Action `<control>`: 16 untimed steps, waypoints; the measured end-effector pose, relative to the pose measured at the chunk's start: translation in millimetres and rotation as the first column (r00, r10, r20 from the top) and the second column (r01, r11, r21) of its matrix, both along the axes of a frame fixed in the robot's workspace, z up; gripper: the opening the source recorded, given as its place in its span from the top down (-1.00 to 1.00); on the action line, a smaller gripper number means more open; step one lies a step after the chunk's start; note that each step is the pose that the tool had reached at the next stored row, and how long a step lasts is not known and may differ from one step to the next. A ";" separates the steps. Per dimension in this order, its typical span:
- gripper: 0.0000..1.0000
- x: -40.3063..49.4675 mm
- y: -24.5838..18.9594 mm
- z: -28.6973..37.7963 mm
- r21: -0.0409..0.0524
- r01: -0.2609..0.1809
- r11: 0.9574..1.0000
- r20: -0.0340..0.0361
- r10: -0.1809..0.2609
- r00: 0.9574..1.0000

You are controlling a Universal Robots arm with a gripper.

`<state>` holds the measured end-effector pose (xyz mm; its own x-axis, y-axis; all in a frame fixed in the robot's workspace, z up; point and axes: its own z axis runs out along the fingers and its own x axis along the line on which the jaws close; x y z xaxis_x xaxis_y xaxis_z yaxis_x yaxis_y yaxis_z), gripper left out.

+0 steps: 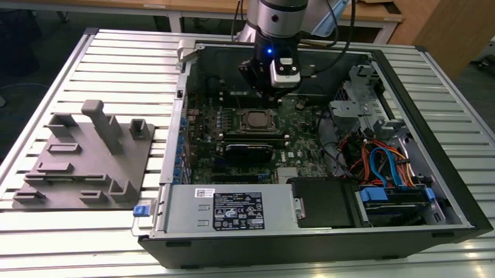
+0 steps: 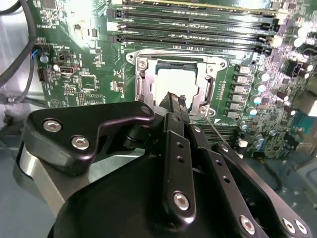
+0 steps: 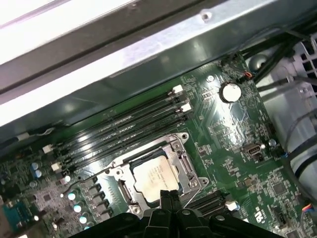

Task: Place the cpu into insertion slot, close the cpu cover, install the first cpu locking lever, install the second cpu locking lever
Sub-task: 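Install the first cpu locking lever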

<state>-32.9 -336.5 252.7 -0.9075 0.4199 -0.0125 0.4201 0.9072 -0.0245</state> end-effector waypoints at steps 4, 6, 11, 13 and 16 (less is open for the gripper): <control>0.80 0.0 0.0 0.0 0.000 -0.069 0.998 0.000 0.069 0.998; 0.80 0.0 0.0 0.0 0.000 -0.106 0.994 0.000 0.106 0.994; 0.80 0.0 0.0 0.0 0.000 -0.193 0.981 0.000 0.193 0.981; 0.80 0.0 0.0 0.0 0.000 -0.229 0.974 0.000 0.229 0.974; 0.80 0.0 0.0 -0.1 0.000 -0.280 0.960 0.000 0.280 0.960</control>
